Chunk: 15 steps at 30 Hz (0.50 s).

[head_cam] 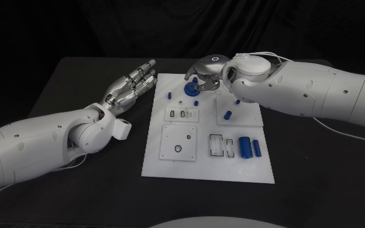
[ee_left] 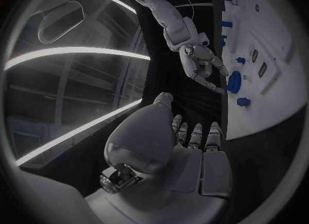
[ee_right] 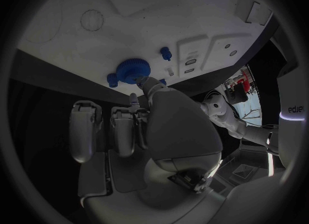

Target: Assemble the parts on the task board

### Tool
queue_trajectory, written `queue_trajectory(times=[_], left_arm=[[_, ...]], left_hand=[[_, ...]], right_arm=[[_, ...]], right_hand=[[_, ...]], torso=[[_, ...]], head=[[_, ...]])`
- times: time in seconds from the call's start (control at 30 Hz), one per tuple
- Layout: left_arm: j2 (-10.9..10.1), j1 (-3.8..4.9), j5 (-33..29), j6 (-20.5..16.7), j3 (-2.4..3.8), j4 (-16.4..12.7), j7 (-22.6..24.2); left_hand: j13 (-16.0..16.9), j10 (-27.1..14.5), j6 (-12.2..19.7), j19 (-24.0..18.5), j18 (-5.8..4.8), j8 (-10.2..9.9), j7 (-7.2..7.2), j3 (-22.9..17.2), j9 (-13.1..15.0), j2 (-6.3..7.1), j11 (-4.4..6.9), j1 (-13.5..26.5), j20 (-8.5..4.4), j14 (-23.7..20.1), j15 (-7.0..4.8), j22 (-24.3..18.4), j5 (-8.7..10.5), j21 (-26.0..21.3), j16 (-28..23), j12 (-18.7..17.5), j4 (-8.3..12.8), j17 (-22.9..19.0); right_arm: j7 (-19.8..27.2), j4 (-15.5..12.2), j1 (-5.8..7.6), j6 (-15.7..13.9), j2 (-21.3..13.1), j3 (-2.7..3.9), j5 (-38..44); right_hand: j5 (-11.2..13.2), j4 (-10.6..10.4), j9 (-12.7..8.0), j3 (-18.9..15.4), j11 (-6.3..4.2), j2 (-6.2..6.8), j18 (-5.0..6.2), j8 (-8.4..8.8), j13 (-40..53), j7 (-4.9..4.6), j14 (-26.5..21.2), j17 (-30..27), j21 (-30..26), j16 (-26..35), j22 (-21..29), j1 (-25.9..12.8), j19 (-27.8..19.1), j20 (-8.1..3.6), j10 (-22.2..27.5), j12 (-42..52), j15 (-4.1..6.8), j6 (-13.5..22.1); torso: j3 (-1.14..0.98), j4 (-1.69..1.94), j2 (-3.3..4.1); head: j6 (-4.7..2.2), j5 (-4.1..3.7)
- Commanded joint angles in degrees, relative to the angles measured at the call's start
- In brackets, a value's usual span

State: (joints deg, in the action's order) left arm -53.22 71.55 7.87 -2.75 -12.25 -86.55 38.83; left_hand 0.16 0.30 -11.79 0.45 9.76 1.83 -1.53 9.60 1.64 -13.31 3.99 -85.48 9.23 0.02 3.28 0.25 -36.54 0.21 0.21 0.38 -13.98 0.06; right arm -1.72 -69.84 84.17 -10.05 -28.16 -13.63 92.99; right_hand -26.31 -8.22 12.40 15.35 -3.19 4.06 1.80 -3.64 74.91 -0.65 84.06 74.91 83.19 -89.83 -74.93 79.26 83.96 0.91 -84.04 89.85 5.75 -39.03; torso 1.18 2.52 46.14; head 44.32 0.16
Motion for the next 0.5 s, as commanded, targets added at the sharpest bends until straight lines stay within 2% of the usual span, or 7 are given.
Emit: queue_trajectory(times=[0.03,0.13,0.3,0.33,0.4,0.5], left_arm=[[0.1,-0.04,0.4,0.9,0.04,0.0,2.1],[0.2,-0.04,0.4,0.9,0.04,0.1,2.1],[0.1,-0.04,0.4,0.9,0.04,0.0,2.1],[0.0,-0.04,0.4,0.9,0.04,0.0,2.2],[-0.1,-0.04,0.4,0.9,0.04,0.0,2.2],[-0.4,-0.04,0.4,0.8,0.04,-0.2,2.2]], left_hand=[[-0.1,0.0,-0.1,0.1,0.34,0.1,0.23,-0.1,0.1,-0.01,-0.53,-0.3,0.45,0.0,0.35,0.1,-0.23,0.2,-0.2,-0.3,0.1,-0.1],[-0.1,-0.1,0.0,0.1,0.34,0.1,0.24,-0.2,0.1,-0.05,-0.54,-0.4,0.46,0.0,0.36,0.1,-0.24,0.2,-0.2,-0.3,0.1,-0.1],[-0.1,-0.1,0.0,0.1,0.34,0.1,0.24,-0.2,0.1,-0.05,-0.54,-0.4,0.46,0.0,0.36,0.1,-0.24,0.2,-0.2,-0.3,0.1,-0.1],[-0.1,-0.1,0.0,0.1,0.34,0.1,0.24,-0.2,0.1,-0.05,-0.54,-0.4,0.46,0.0,0.36,0.1,-0.24,0.2,-0.2,-0.3,0.1,-0.1],[-0.1,-0.1,-0.1,0.1,0.35,0.1,0.26,-0.3,0.1,-0.11,-0.56,-0.4,0.48,0.0,0.37,0.1,-0.26,0.2,-0.2,-0.3,0.2,-0.1],[-0.1,-0.1,-0.1,0.1,0.35,0.1,0.26,-0.3,0.1,-0.11,-0.56,-0.4,0.48,0.0,0.37,0.1,-0.26,0.2,-0.2,-0.3,0.2,-0.1]], right_arm=[[-1.2,0.0,-0.17,-1.9,-0.1,0.04,0.3],[-1.2,-0.1,-0.18,-2.5,-0.3,0.04,0.3],[-1.1,-0.5,-0.19,-3.7,-0.9,0.05,0.3],[-1.0,-0.7,-0.18,-4.3,-1.2,0.05,0.3],[-0.7,-1.2,-0.13,-5.5,-2.0,0.07,0.3],[-0.2,-3.0,0.31,-8.1,-4.1,0.15,0.3]], right_hand=[[0.2,-0.2,-2.2,0.2,-0.75,0.27,0.13,0.61,15.1,0.59,5.9,15.1,-0.4,-0.2,-12.5,-1.0,1.6,-0.59,-6.0,0.1,0.71,5.7],[0.3,-0.3,-3.1,0.2,-0.96,0.33,0.18,0.72,15.1,0.83,5.9,15.1,-0.7,-0.2,-12.4,-1.4,1.4,-0.77,-6.0,0.1,0.90,8.0],[0.3,-1.0,-3.1,-0.1,-0.97,0.36,0.20,0.26,15.1,0.62,5.9,15.1,-0.8,-0.2,-12.4,-2.4,1.4,-0.90,-6.0,0.1,0.99,6.3],[0.3,-1.2,-3.0,-0.2,-0.95,0.37,0.21,0.10,15.1,0.57,5.9,15.1,-0.9,-0.2,-12.4,-2.6,1.4,-0.92,-6.0,0.1,0.99,5.5],[0.3,-1.7,-2.2,-0.4,-0.63,0.38,0.19,-0.88,15.1,-0.04,5.9,15.1,-0.8,-0.2,-12.4,-3.3,1.4,-0.87,-6.0,0.1,0.83,0.8],[0.3,-2.7,-1.8,-0.7,-0.17,0.47,0.13,-1.81,15.1,-0.63,5.9,15.1,-0.7,-0.2,-12.5,-4.3,1.6,-0.60,-6.0,0.1,0.48,-3.3]], torso=[[0.02,0.04,0.00],[0.02,0.03,0.00],[0.04,-0.02,0.02],[0.04,-0.04,0.00],[0.03,-0.07,-0.01],[0.02,-0.04,-0.02]], head=[[-0.01,-0.07],[-0.03,-0.05],[-0.12,0.11],[-0.13,0.16],[-0.28,0.26],[-0.44,0.34]])
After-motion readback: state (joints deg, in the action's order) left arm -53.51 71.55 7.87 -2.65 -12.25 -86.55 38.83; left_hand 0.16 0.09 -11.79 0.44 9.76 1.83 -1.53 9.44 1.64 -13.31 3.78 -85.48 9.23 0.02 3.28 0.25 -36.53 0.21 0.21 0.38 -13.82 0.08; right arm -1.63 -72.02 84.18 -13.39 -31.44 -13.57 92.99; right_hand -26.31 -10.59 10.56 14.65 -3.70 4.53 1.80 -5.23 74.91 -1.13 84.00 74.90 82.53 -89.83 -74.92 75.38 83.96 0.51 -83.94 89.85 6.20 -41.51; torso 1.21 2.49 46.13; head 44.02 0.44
